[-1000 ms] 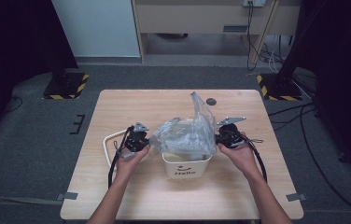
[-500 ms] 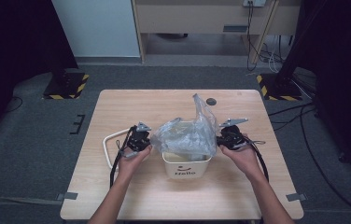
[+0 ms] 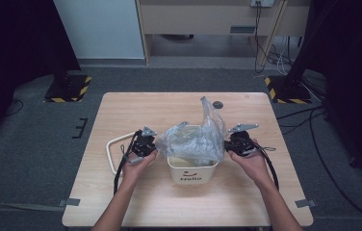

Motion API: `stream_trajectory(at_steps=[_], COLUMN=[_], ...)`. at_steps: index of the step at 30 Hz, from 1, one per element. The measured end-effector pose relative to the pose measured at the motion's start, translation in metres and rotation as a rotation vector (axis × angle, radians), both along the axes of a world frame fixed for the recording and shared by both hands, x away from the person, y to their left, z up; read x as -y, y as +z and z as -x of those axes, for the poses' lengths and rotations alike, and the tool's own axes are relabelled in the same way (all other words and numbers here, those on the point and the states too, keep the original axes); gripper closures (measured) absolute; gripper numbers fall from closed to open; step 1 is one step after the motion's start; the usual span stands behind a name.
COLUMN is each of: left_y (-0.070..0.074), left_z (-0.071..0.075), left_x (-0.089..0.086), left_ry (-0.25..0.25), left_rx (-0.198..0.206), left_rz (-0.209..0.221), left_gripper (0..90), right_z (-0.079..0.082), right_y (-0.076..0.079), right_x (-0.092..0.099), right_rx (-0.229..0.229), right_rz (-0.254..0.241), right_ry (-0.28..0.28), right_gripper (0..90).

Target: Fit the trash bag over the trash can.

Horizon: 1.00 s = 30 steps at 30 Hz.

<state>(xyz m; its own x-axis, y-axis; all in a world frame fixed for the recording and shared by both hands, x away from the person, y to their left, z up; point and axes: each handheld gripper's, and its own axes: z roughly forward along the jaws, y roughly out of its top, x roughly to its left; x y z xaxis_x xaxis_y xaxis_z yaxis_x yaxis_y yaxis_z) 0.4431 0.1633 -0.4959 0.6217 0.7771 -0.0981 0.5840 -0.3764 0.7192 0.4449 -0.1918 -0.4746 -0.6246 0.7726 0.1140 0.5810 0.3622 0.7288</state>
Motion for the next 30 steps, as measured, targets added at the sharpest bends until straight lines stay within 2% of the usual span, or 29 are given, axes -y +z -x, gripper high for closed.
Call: stream_trajectory(at_steps=[10, 14, 17, 21, 23, 27, 30], left_y=[-0.003, -0.003, 0.000, 0.005, 0.008, 0.016, 0.020], left_z=[0.002, 0.004, 0.006, 0.012, 0.014, 0.018, 0.020], left_x=[-0.003, -0.004, -0.008, -0.014, -0.017, -0.023, -0.027], left_ry=[0.002, 0.008, 0.021, 0.041, 0.052, 0.061, 0.058], left_rx=[-0.001, 0.017, 0.045, 0.110, 0.124, 0.167, 0.177], left_rz=[0.001, -0.003, -0.001, -0.013, -0.012, 0.019, 0.033], left_gripper=[90.0, 88.8, 81.6, 70.8, 64.3, 64.3, 64.9], right_z=[0.000, 0.002, 0.003, 0.008, 0.011, 0.014, 0.015], right_y=[0.000, 0.001, 0.005, 0.011, 0.014, 0.022, 0.025], right_x=[0.002, 0.001, 0.004, 0.012, 0.016, 0.021, 0.025], right_rx=[-0.003, 0.005, 0.023, 0.065, 0.084, 0.123, 0.146], right_rz=[0.007, 0.017, 0.026, 0.004, -0.001, -0.035, -0.053], right_ry=[0.000, -0.001, -0.021, -0.052, -0.060, -0.072, -0.080], right_gripper=[88.9, 86.9, 81.0, 72.0, 67.3, 54.8, 48.5])
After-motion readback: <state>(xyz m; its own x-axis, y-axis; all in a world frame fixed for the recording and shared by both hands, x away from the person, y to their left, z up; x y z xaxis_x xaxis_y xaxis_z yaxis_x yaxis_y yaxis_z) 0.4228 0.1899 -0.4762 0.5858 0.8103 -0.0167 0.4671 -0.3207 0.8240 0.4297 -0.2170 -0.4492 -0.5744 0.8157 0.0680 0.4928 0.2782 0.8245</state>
